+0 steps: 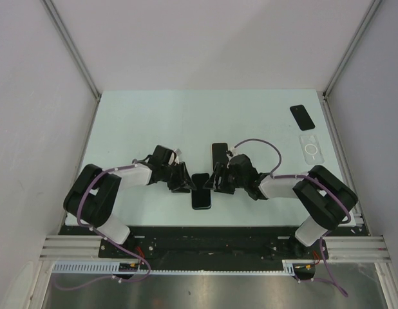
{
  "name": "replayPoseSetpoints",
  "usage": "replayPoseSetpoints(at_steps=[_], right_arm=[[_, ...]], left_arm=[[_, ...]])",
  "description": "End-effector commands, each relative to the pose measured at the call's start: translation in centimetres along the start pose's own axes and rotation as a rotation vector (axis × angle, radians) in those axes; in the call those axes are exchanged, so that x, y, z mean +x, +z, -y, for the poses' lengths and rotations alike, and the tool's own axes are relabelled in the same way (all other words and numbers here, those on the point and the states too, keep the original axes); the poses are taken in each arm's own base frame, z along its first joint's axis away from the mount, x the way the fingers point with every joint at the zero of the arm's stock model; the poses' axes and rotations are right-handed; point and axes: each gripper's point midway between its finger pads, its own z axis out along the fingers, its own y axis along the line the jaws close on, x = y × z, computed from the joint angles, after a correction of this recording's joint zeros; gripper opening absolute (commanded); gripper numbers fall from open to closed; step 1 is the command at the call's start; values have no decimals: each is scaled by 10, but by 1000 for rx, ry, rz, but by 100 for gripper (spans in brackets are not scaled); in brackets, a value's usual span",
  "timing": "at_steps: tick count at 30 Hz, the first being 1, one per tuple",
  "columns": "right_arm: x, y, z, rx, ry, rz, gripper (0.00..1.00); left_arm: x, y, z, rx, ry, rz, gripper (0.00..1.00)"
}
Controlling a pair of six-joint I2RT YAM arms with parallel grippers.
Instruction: Put the phone into the phone case
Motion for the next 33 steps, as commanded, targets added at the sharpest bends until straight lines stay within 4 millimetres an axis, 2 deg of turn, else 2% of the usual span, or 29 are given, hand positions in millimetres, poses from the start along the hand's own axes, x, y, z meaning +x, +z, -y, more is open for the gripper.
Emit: replayPoseSetpoints(at_steps=[1,6,10,18,25,33], right_arm=[[-5,11,1,15,-1,46,65],[0,17,-8,-63,27,-5,66],[5,18,-14,-116,29,-39,66],[7,1,-55,-399,52,-101,62],[7,-6,-59,-503,70,-119,55],[9,-13,-56,-522,78,-144,52]], left_arm=[[3,10,-12,-33,10,-19,43],[11,12,-16,-38,-4,-55,38],[13,11,-9,2,-3,-66,34],[24,10,2,92,-31,-110,29],[29,13,-1,93,-45,-128,27],[29,17,-7,72,-56,-128,26]])
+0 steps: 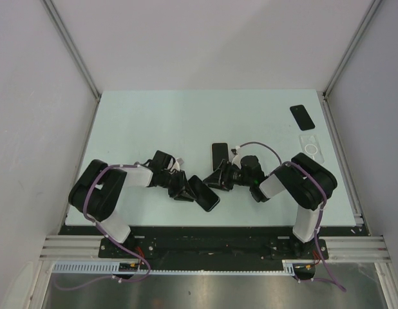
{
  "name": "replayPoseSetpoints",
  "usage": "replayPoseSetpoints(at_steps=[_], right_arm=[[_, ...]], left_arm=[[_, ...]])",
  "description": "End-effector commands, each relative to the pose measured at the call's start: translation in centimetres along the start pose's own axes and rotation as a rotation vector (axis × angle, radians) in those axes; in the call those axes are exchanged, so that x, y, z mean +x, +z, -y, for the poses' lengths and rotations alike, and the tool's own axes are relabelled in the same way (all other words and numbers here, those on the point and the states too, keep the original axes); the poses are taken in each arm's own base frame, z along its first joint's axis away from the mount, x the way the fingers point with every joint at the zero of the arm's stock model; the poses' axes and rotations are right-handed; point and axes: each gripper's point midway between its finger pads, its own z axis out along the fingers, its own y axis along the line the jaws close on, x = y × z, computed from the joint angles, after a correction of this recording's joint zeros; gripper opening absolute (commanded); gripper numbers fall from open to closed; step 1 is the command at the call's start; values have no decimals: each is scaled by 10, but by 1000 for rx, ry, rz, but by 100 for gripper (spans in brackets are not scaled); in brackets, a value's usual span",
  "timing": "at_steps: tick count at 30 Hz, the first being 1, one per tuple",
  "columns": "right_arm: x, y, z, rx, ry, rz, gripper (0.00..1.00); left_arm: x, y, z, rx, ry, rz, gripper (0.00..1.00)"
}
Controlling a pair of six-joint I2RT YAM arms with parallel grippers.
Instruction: Put the phone into the phone case
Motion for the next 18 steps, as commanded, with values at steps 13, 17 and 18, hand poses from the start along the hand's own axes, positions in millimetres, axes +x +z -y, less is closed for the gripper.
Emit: replayPoseSetpoints(at_steps=[13,17,18], right_arm=[[27,-19,-26,-77,-44,-153,49],[28,-21,-32,-96,-55,-162,45],[29,-21,-32,-97,-56,-167,45]], left_arm=[[-15,6,-16,-96,49,90,25],[-15,6,-17,-103,45,95,25],[-16,5,-17,-103,46,98,25]])
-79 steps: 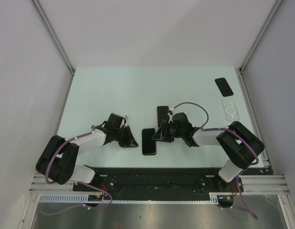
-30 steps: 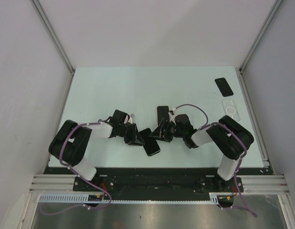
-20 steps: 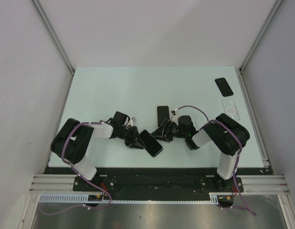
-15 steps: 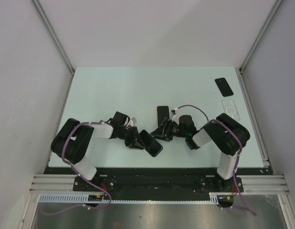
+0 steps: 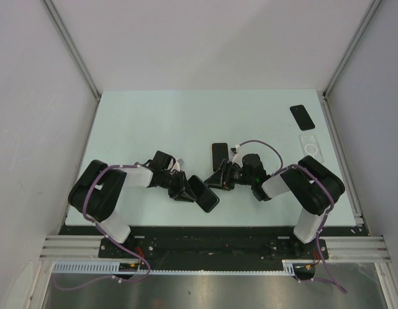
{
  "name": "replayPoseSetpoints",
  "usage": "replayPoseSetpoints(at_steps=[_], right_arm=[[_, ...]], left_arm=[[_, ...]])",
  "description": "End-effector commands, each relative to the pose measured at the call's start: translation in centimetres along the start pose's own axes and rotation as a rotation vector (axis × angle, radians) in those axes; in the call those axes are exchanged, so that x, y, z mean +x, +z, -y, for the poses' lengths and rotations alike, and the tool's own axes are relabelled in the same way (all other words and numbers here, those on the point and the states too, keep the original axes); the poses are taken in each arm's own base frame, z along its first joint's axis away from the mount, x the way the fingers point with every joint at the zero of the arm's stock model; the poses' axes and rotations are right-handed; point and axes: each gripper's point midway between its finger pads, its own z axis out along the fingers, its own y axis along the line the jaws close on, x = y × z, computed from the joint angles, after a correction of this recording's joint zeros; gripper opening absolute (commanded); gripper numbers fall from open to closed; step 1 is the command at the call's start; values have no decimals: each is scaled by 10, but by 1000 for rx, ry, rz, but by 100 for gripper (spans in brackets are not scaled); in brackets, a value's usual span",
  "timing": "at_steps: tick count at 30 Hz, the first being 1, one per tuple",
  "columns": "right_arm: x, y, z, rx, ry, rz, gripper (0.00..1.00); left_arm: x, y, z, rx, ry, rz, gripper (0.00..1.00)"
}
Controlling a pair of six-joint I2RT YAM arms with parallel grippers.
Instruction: Put the phone into the phone case
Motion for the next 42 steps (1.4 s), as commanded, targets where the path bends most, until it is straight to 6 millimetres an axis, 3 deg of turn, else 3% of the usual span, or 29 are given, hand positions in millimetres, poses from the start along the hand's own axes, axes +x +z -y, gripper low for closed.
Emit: replayPoseSetpoints(at_steps=[1,7,16,21,33,37,42], right_arm=[[26,-9,-19,-67,-23,-124,46],[31,-8,-11,-43,-19,-143,44],[34,-10,-13,-48,-32,-163,41],[40,-11,-12,-47,-34,-192,46],[44,-12,-15,-71,-30,-215,41],[41,-13,-13,-56,-37,-207,35],[41,-14,-14,-54,-52,-203,5]], left_arm=[[-20,5,-16,-99,51,111,25],[-20,4,-17,-102,50,116,25],[-20,4,-17,-104,50,118,25],[-21,4,-17,-107,48,120,25],[-22,5,-17,-110,48,122,25],[-23,4,-17,-112,51,124,25],[-23,3,-16,-113,49,130,27]])
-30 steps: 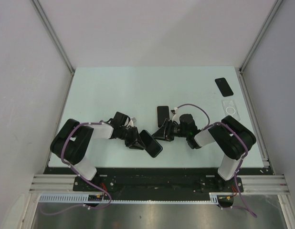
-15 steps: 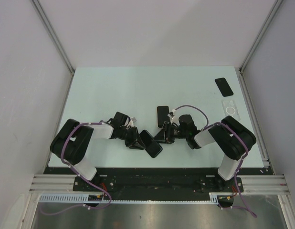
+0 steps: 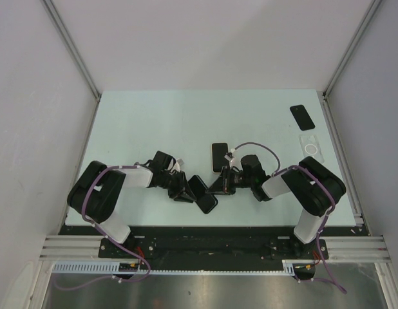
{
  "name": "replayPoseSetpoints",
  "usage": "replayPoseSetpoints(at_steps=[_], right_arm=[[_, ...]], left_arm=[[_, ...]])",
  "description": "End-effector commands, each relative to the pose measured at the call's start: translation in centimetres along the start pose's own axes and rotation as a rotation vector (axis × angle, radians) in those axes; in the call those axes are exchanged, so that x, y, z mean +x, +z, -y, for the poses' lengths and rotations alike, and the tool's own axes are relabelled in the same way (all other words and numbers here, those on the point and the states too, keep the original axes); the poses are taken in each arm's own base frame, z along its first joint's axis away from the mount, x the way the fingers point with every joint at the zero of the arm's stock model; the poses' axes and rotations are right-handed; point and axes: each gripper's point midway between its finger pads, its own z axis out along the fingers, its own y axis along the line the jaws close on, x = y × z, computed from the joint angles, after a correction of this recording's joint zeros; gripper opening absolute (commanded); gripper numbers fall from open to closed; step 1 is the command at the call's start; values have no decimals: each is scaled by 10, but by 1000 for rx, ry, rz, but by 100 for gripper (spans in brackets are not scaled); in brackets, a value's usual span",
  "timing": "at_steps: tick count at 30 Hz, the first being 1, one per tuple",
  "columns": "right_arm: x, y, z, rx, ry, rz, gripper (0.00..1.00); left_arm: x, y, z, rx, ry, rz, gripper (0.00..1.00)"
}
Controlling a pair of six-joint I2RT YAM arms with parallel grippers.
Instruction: Put the phone into the phone case
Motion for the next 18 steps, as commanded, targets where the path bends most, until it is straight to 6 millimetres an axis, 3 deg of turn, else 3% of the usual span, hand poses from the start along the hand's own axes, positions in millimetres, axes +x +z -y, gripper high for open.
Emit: replayPoseSetpoints(at_steps=[1,7,9,13,18], right_arm=[[12,-4,-22,-63,-28,-57,0],[9,-3,-21,-34,-41,-46,0],[11,-3,-13,18,-50,-49,0],[12,-4,-18,29,-60,-56,23],[11,-4,-17,91,-99,-63,25]], left_arm=[[-25,4,-15,-96,47,129,27],[-25,4,-14,-96,46,128,27],[-25,5,-14,-96,46,126,27],[-26,5,-14,-97,45,124,28],[-27,5,-13,-96,45,128,28]])
